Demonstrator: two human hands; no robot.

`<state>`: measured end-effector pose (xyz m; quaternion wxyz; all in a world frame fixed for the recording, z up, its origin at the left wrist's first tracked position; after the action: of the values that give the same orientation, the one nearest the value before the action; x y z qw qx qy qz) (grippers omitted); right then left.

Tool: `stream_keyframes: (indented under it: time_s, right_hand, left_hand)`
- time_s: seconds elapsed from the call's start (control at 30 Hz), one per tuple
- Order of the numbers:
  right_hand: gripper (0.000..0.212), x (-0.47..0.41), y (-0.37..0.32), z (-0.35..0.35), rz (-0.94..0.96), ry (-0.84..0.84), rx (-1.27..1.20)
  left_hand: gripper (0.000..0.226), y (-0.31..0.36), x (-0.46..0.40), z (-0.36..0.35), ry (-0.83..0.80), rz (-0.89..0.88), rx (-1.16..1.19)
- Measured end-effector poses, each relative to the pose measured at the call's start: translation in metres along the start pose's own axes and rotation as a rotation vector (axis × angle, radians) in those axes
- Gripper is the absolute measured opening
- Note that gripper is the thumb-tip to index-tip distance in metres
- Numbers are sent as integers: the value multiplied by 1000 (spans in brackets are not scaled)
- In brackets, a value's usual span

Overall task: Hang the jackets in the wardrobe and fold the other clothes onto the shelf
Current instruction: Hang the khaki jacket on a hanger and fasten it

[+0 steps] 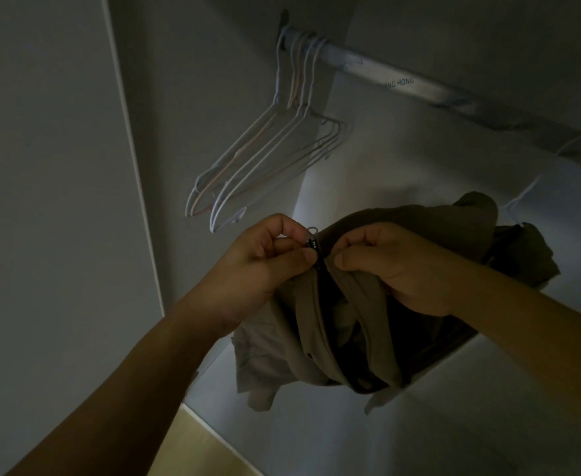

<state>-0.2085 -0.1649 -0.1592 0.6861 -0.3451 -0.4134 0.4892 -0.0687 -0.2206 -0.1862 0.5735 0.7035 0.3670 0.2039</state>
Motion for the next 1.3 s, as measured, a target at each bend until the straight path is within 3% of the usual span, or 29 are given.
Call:
stream_keyframes:
  time_s: [0.77, 0.97, 1.1, 1.3]
  right_hand:
    - [18, -4, 6, -3, -28, -24, -13]
    - [33, -7, 3, -2, 44, 130, -54]
    - [31, -7, -1, -1, 69, 162, -50]
    - [35, -5, 5, 3, 73, 203, -18]
  left_hand:
    - [11, -3, -7, 0, 12, -9, -4]
    - [8, -3, -5, -2, 50, -49, -49]
    - [12, -2, -5, 0, 99, -74, -78]
    - [11, -2, -8, -2, 27, -75, -188]
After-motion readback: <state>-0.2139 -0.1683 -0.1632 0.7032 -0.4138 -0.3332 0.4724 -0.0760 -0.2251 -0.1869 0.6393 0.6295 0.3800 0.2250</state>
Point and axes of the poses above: each hand's wrist, its own x-axis away from the middle knuckle, its own z-axis out of the back of the hand, y = z × x, the point moved 6 cm from there along -x, towards the middle knuckle, and after that the axes turned 6 degrees about y, right-handed, at the moved point
